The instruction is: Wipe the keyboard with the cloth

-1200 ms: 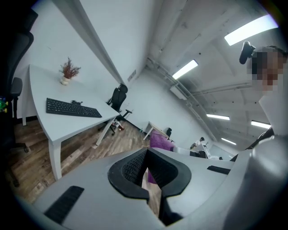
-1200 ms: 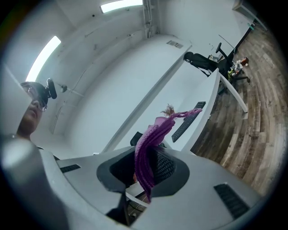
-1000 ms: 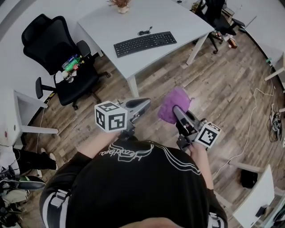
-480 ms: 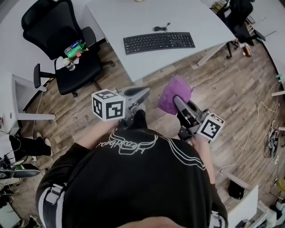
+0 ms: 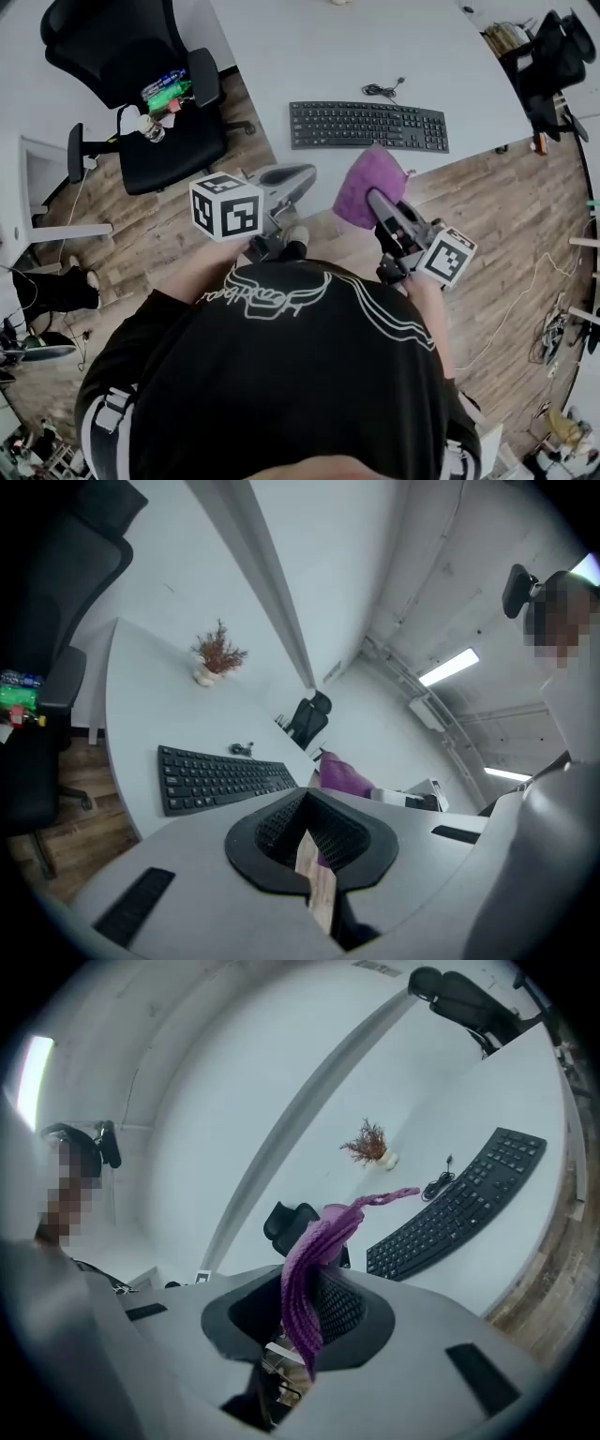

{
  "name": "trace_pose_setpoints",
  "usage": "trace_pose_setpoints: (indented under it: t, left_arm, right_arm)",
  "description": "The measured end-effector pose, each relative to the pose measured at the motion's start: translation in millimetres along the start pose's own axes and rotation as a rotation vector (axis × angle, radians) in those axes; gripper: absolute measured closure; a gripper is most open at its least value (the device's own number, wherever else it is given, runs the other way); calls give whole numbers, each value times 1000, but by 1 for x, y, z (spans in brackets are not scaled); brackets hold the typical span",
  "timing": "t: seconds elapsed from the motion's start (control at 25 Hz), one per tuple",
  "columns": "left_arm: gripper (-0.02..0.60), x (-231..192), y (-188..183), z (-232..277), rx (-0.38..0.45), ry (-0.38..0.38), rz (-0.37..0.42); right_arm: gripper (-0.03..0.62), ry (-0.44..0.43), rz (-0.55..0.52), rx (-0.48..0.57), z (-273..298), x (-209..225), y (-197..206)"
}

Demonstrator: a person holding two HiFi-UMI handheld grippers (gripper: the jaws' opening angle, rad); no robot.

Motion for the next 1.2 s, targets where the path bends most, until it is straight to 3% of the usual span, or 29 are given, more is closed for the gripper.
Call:
trace_pose_setpoints:
  t: [0.16, 0.4, 0.76, 1.2]
  left_arm:
    - [575, -45, -21, -15, 29, -30, -48]
    - [575, -79, -30, -27, 55, -86, -99]
    - [575, -107, -36, -25, 94, -169, -181]
    - [575, -131, -43, -24, 119, -253, -265]
  right_arm:
    - [536, 12, -36, -79, 55, 12, -29]
    - [536, -43, -83, -158, 109, 17, -54]
    - [536, -41, -178, -371, 158, 42, -63]
    - [536, -31, -145, -530, 211, 89, -65]
Point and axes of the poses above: the fingertips, and each gripper's own axes: z forward along the fingers, x to its right, y out of its underside, the point moved 7 cm from there along -z, backward along the fingers, and after that the axes turned 11 degrees about -x, right-handed, at the moved point
